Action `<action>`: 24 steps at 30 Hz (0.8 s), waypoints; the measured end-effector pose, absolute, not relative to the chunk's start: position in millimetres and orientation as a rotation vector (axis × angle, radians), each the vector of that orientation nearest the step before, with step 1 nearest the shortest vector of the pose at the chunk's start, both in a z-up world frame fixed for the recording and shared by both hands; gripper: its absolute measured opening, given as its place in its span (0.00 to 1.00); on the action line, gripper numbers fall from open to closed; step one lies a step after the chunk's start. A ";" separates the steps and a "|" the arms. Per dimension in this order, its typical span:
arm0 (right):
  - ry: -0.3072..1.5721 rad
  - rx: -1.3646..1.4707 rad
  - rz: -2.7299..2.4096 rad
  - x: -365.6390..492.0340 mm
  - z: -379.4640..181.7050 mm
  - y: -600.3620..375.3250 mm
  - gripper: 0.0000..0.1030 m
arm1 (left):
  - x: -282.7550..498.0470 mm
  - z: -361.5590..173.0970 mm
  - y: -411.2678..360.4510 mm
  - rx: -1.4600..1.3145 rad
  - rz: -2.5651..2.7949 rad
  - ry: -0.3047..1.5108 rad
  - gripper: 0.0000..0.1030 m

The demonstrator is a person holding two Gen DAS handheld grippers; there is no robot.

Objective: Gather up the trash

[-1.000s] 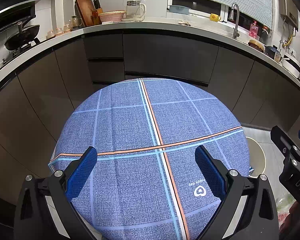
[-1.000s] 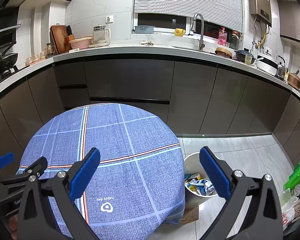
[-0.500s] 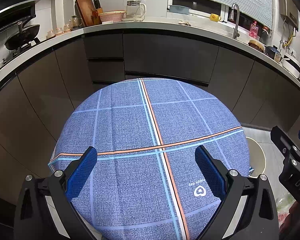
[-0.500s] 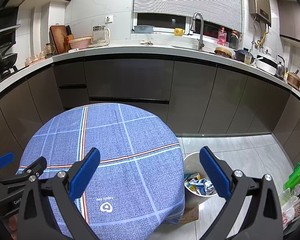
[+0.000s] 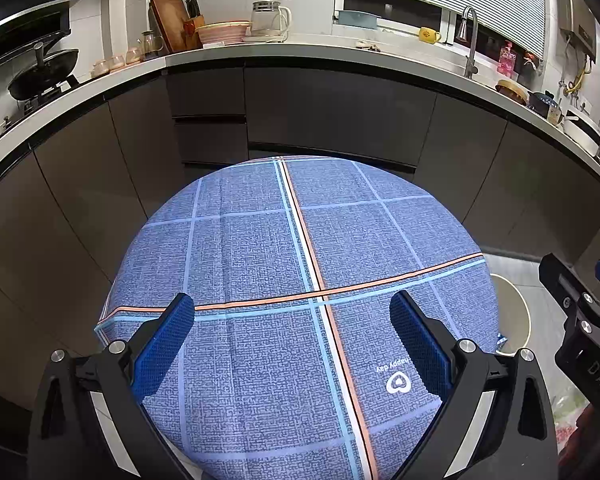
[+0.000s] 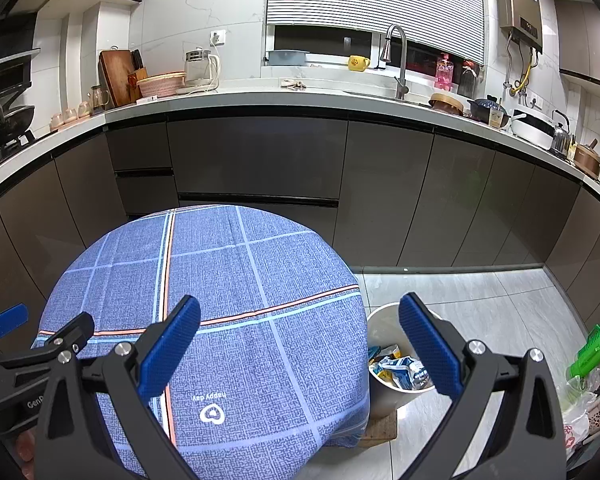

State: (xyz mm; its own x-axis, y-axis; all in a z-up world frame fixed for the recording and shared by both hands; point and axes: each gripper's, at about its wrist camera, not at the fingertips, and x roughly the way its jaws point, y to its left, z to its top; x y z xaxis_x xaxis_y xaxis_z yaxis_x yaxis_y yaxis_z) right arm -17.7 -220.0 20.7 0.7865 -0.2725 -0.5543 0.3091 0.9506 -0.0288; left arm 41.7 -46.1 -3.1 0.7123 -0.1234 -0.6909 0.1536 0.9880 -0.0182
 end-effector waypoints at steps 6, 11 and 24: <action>0.588 0.064 -0.313 -17.7 20.8 -220.2 0.97 | 43.2 -2.4 -46.5 0.042 -0.156 0.766 0.92; 0.591 0.066 -0.314 -19.1 17.0 -221.7 0.97 | 44.3 -3.4 -46.6 0.037 -0.164 0.767 0.92; 0.594 0.068 -0.316 -19.0 14.0 -222.6 0.97 | 45.7 -3.3 -47.3 0.042 -0.164 0.774 0.92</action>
State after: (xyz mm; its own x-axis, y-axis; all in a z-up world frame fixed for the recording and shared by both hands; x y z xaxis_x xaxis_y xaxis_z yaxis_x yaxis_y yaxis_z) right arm -19.0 -222.6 14.0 0.7822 -0.2732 -0.5599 0.3123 0.9496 -0.0270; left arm 45.7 -47.3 -3.3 0.7029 -0.1321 -0.6989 0.1628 0.9864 -0.0227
